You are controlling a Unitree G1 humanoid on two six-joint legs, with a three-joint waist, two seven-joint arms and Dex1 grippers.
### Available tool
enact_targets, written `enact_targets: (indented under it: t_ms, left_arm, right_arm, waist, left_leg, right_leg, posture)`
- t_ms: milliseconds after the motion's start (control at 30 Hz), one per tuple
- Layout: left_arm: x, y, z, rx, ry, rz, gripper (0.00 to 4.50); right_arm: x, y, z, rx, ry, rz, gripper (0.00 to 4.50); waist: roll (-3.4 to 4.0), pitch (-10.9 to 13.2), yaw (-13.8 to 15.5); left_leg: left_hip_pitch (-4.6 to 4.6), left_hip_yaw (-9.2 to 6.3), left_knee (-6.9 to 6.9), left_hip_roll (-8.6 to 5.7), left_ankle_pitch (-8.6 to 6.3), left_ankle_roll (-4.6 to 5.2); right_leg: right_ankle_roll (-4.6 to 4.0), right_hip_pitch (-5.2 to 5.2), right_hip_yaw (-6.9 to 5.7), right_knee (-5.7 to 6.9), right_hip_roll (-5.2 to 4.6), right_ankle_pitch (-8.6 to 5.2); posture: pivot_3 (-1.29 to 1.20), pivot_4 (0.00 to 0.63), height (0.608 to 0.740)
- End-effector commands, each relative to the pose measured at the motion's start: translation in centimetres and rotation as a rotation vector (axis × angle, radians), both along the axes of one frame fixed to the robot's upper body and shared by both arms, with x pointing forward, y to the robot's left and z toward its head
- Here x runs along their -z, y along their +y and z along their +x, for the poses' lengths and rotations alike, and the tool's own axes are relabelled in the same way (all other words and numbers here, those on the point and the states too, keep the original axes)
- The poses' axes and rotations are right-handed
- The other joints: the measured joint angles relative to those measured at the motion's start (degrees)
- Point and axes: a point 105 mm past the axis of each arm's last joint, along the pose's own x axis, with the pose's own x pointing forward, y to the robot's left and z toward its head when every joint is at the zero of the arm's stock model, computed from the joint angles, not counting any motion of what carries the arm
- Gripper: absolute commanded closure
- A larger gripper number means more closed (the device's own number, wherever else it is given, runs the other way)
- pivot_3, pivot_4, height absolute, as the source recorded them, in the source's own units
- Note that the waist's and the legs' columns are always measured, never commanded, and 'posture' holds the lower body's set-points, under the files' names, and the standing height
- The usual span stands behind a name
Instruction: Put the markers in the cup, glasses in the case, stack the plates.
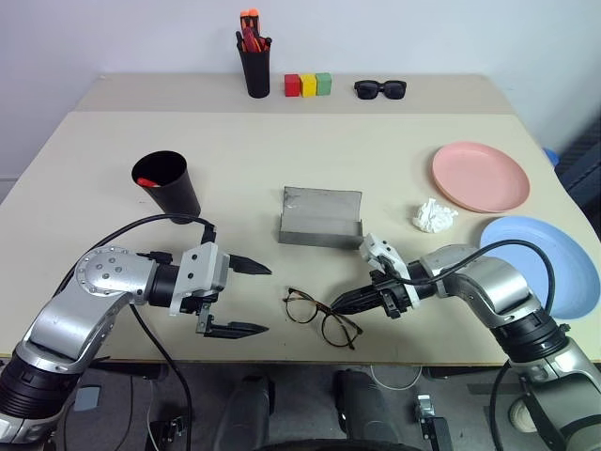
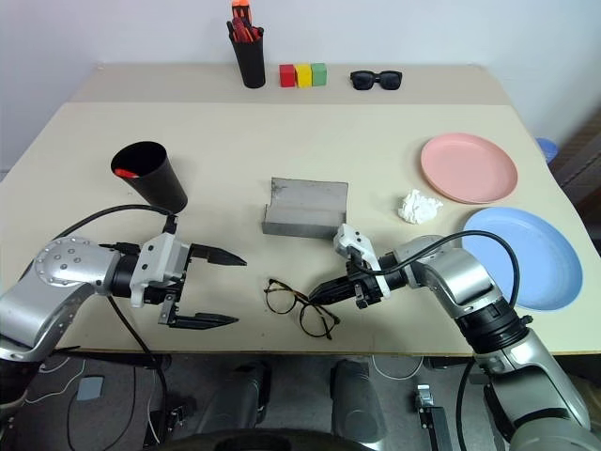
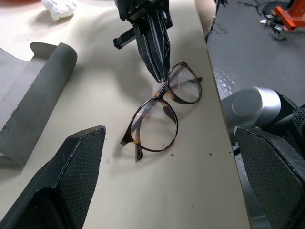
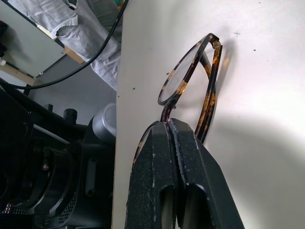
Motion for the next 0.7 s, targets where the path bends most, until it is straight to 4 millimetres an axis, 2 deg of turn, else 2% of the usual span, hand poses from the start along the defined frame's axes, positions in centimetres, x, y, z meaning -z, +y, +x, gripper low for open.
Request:
enact_targets:
  t_ms: [33,400,500,700]
  left_arm:
    - [-0.6,0.0,-0.2,0.008,-0.029,-0.003,0.01]
    - [-0.6,-0.2,0.1,0.009,-0.036,-0.006,0.01]
    - [-0.5,-0.3,0.1,0.011,-0.035,-0.007,0.01]
    - [-0.4,-0.4,0.4,0.019,-0.034,-0.010,0.01]
  right_arm:
    - [-0.9,0.4,-0.1,-0.018,-0.036,0.024,4.47]
    - [-1.2,1.8,0.1,0.058,-0.071,0.041,4.47]
    - [-1.6,1.8,-0.1,0.082,-0.079,0.056,3.61]
    - [-2.3,1.8,-0.8,0.130,-0.060,0.076,0.61]
  waist:
    - [0.00,0.00,0.00]
    - [0.01,0.00,-0.02]
    - [0.00,0.00,0.22]
    - [0.00,0.00,0.11]
  left_leg:
    - [0.00,0.00,0.00,0.00,0.00,0.00]
    - [-0.01,0.00,-0.02,0.00,0.00,0.00]
    - [-0.03,0.00,-0.01,0.00,0.00,0.00]
    - [-0.02,0.00,-0.02,0.00,0.00,0.00]
  right_leg:
    - [-0.01,0.00,0.00,0.00,0.00,0.00]
    - [-0.06,-0.03,0.00,0.01,0.00,-0.03]
    - [-0.05,-0.03,0.00,-0.01,0.00,-0.03]
    - [-0.09,-0.04,0.00,0.01,0.00,-0.05]
  posture:
    - [0.00,0.150,0.740]
    - [0.00,0.150,0.740]
    - [0.00,0.150,0.740]
    - [0.00,0.150,0.740]
